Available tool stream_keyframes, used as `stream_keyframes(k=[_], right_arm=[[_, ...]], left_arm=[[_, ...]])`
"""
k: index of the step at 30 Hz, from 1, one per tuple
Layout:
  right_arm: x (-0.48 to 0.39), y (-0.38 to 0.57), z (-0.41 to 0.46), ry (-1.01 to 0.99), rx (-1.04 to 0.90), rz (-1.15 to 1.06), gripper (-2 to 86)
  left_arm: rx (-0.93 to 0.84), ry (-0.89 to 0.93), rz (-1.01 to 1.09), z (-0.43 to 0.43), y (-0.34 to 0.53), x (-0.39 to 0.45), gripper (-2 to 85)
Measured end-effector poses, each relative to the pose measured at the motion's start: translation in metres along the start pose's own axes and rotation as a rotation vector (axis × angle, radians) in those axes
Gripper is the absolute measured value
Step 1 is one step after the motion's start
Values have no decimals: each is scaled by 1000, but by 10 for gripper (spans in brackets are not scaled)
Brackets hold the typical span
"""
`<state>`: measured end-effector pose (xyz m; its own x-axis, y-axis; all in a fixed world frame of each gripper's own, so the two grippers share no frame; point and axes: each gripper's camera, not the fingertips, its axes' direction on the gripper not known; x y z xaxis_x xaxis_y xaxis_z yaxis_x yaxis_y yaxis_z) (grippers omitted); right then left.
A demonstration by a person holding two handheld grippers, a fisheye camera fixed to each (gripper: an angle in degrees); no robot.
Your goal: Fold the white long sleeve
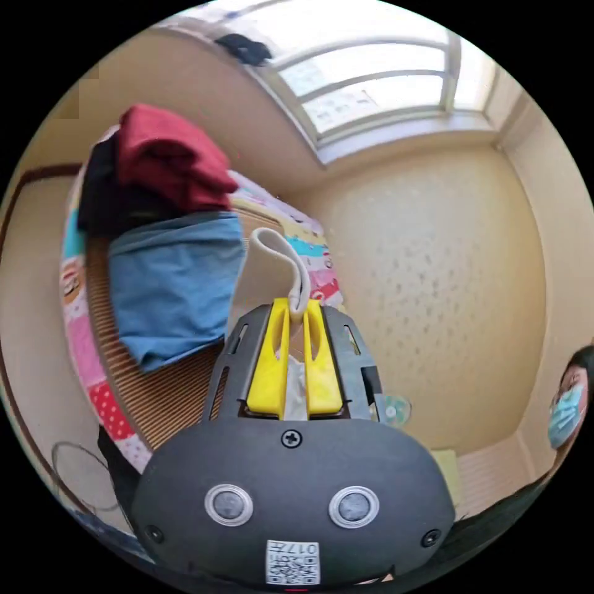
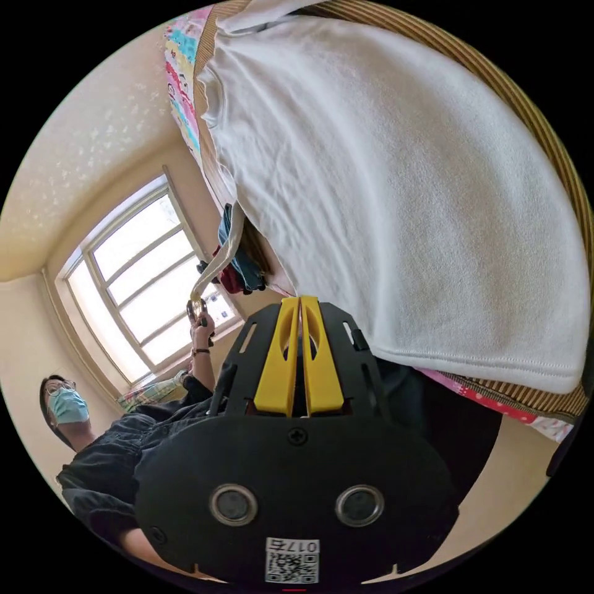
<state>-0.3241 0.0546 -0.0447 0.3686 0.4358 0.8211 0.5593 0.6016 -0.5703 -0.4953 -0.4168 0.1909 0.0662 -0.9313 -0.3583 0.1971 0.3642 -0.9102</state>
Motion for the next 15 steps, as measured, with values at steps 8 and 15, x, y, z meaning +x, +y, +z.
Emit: stream_keyframes(k=[8, 15], right_arm=[[37, 10, -113, -452, 600, 55, 64], [50, 25, -202, -364, 1108, 297, 147]], left_arm=[[-731, 336, 476, 312, 259, 250, 101], [-1073, 275, 368, 305, 485, 207, 111]])
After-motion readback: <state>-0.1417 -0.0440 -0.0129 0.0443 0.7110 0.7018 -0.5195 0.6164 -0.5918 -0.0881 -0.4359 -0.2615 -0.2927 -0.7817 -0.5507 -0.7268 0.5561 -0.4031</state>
